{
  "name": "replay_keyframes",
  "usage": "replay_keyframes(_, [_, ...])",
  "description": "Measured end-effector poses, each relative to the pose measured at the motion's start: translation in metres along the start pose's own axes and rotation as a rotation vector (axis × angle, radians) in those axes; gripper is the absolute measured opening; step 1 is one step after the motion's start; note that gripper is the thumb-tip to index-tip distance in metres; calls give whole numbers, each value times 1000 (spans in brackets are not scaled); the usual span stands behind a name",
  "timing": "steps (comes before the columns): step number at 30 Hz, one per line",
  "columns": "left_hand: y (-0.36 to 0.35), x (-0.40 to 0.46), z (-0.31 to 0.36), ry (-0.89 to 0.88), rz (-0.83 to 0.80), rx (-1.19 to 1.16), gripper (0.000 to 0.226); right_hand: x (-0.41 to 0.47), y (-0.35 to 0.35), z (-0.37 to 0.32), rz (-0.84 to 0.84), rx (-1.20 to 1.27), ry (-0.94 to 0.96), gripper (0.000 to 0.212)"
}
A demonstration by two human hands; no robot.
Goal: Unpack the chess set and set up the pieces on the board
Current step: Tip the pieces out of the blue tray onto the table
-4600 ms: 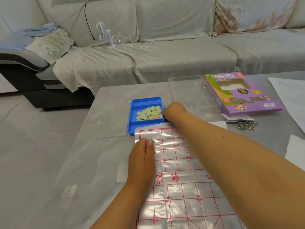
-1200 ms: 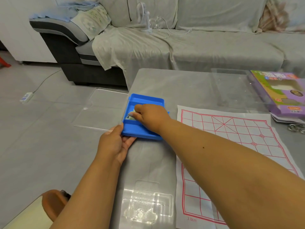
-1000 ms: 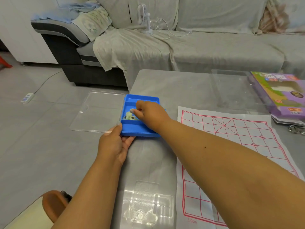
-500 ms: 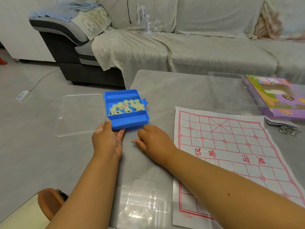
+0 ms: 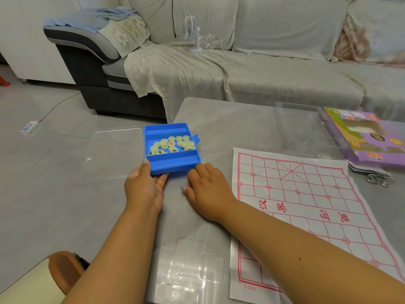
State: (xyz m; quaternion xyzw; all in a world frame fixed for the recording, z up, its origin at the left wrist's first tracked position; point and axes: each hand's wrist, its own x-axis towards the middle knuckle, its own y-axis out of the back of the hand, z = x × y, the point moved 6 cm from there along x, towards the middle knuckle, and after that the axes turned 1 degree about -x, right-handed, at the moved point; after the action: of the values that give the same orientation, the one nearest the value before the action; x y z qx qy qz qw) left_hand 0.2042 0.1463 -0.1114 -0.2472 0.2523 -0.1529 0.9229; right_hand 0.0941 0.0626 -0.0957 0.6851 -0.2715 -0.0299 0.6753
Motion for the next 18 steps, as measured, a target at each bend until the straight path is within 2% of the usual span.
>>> replay_keyframes(4, [-1, -1, 1, 1, -4, -25, 13, 2, -2, 13, -90, -3, -150, 37])
replay_keyframes(8, [-1, -2, 2, 6, -1, -39, 12, 6, 1, 25, -63, 61, -342, 34])
replay_keyframes(11, [-1, -2, 2, 13, 1, -45, 12, 6, 4, 34, 20, 277, -503, 19])
replay_keyframes(14, [-1, -2, 2, 20, -8, -40, 11, 7, 12, 46, 186, 507, -648, 11])
replay_keyframes(16, [-2, -2, 2, 20, -16, -28, 10, 14, 24, 50, 288, 540, -610, 9])
replay_keyframes(18, [-2, -2, 1, 15, -23, -15, 10, 31, 39, 48, 314, 523, -464, 11])
